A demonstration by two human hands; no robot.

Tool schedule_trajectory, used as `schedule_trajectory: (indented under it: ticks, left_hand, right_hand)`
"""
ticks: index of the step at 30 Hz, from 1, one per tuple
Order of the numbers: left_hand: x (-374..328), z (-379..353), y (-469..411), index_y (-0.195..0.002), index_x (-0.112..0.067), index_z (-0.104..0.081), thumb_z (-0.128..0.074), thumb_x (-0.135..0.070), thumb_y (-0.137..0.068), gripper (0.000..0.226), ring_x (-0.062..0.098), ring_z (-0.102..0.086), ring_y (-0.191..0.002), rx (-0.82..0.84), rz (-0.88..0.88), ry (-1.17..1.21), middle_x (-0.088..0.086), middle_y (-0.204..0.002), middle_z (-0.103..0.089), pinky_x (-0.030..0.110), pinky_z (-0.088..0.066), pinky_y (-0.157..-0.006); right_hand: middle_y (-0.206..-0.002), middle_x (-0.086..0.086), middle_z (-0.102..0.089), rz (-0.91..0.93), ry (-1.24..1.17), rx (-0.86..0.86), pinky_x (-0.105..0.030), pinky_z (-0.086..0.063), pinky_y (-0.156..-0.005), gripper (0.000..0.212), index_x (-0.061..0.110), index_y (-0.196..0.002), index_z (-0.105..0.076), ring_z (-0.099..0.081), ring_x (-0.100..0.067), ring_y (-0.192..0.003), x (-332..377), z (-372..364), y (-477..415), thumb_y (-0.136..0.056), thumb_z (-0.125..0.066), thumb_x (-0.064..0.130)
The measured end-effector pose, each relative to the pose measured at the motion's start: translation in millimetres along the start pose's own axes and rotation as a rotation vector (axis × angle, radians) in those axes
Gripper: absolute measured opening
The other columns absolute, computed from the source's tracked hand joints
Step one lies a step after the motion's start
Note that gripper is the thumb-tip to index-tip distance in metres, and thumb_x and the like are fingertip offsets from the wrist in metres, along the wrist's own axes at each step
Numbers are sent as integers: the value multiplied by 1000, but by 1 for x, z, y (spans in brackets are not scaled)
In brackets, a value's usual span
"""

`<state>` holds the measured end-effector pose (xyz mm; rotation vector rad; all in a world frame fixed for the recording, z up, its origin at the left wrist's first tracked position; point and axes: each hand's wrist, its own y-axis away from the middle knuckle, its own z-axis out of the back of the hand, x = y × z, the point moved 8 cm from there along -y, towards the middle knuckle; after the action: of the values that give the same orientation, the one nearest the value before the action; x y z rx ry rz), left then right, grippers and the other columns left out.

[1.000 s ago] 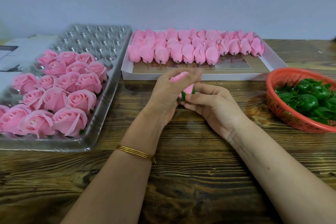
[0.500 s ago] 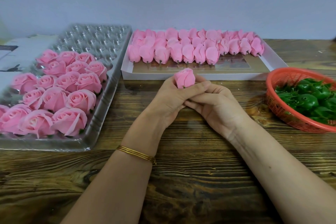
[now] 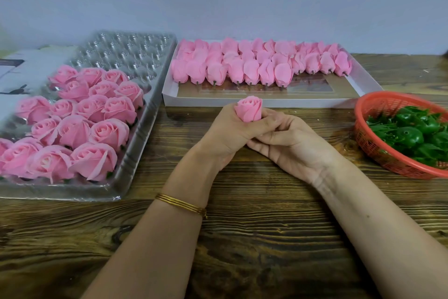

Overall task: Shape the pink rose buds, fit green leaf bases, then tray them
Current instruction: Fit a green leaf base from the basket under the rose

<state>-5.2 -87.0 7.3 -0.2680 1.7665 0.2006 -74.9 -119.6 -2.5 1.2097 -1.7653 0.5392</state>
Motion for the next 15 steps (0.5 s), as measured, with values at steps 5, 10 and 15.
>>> schedule_trajectory:
  ticks: [5, 10, 15]
  left_hand:
    - [-2, 2, 0, -83, -10, -72, -72, -16, -84, 6, 9, -68, -80, -73, -24, -35, -2, -77, -71, 24, -54, -74]
    - [-7, 10, 1, -79, 3, -65, -72, -16, -89, 23, 15, -62, -75, -214, -93, -154, 8, -76, -65, 29, -53, -72]
    - [-16, 16, 4, -70, -9, -62, -77, -23, -85, 25, 5, -50, -60, -338, -151, -379, -6, -64, -57, 18, -43, -59]
  right_hand:
    - [-106, -12, -72, 0, 12, -49, -30, -54, -92, 35, 2, -107, -69, -69, -19, -97, -1, 6, -1, -72, -62, -2]
    - [-97, -13, -73, 14, 138, -152, -28, -56, -89, 32, 4, -102, -72, -70, -20, -93, 6, 15, 1, -79, -57, -14]
    - [-83, -5, -70, 228, 227, -466, -25, -52, -74, 17, 8, -94, -70, -64, -17, -83, 30, 38, 12, -84, -61, -3]
